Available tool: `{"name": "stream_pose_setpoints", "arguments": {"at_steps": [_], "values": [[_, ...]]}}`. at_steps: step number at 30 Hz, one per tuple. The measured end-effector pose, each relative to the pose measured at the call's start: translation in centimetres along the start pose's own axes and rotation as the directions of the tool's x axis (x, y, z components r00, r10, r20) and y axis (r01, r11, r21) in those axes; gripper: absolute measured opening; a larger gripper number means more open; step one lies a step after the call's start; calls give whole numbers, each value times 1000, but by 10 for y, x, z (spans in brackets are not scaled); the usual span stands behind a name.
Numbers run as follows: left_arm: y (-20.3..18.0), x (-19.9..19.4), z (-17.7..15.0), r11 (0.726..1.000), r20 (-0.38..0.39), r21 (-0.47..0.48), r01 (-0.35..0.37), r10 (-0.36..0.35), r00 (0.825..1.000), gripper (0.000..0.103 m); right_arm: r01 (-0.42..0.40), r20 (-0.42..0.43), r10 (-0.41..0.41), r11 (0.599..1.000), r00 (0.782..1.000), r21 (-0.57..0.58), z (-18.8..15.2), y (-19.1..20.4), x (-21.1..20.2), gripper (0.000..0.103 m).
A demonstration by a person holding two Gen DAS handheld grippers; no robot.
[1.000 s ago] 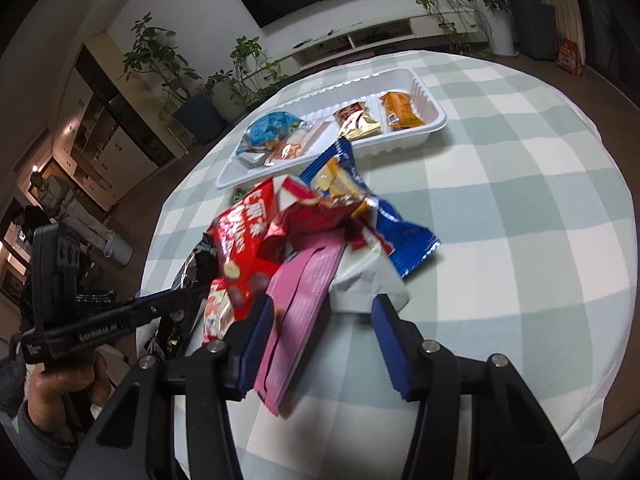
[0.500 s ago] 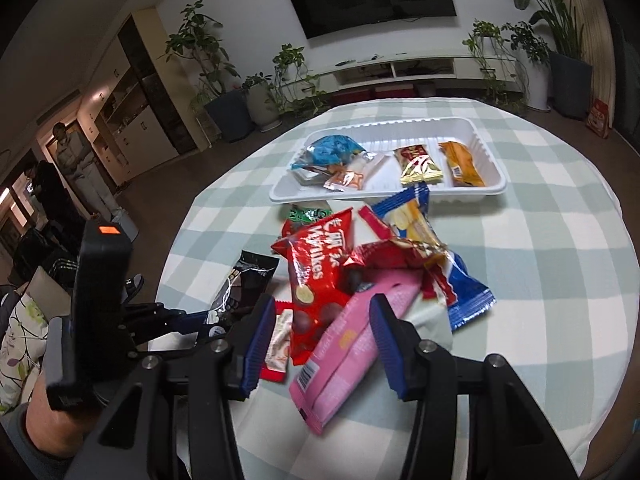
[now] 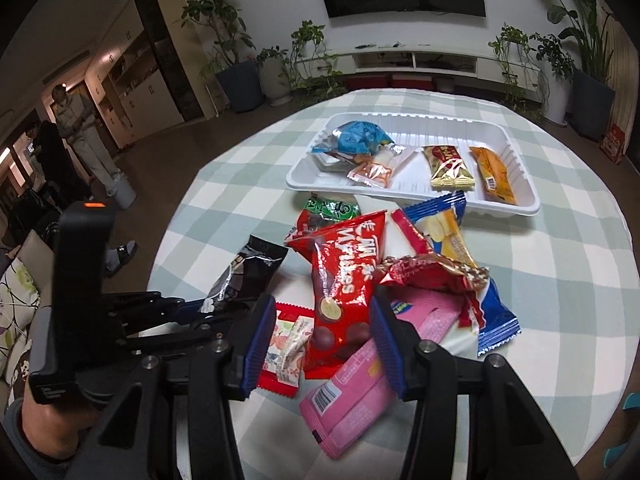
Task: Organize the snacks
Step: 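Grasp red Mylikes bag with right tool while left tool holds black bag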
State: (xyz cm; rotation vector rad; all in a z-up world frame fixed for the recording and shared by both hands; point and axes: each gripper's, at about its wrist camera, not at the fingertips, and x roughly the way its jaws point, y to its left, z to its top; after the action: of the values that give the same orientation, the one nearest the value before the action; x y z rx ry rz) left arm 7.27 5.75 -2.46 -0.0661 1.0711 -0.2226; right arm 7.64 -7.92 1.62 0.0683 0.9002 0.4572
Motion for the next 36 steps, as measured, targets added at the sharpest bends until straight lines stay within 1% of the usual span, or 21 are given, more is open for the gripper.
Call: {"name": "stream_pose_setpoints", "arguments": {"at_steps": [3,6,9,10,13,16,18,21,27,30,36], "values": [[8,-2,2,998,14,-38,43,-42,999,19,38,-38,-39,999,999,-19,5,4,12,53],[14,-8,1,995,33,-67,72,-70,997,19,88,-52,-91,995,995,-52,10,7,20,53],[17,-11,1,993,48,-76,95,-92,995,19,169,-73,-173,984,982,-61,14,4,29,52],[17,-11,2,992,48,-77,96,-93,995,19,177,-80,-181,983,980,-53,14,2,31,53],[17,-9,2,992,44,-80,97,-94,995,19,166,-106,-170,985,980,-45,17,0,39,53],[19,-8,2,991,43,-88,100,-97,994,19,148,-122,-159,984,980,-97,18,8,47,53],[20,-7,2,991,39,-90,101,-98,994,19,157,-142,-177,978,974,-139,17,14,54,53],[19,-5,2,991,33,-88,102,-100,994,19,157,-172,-180,978,968,-136,15,10,62,39],[20,-5,2,989,36,-93,117,-114,993,19,110,-158,-119,992,980,-63,13,-2,54,32],[21,-6,2,988,38,-97,120,-117,992,19,63,-137,-61,998,989,12,12,-10,46,31],[23,-9,2,983,58,-107,151,-145,988,19,-8,-80,14,997,997,75,9,-11,28,31]]}}
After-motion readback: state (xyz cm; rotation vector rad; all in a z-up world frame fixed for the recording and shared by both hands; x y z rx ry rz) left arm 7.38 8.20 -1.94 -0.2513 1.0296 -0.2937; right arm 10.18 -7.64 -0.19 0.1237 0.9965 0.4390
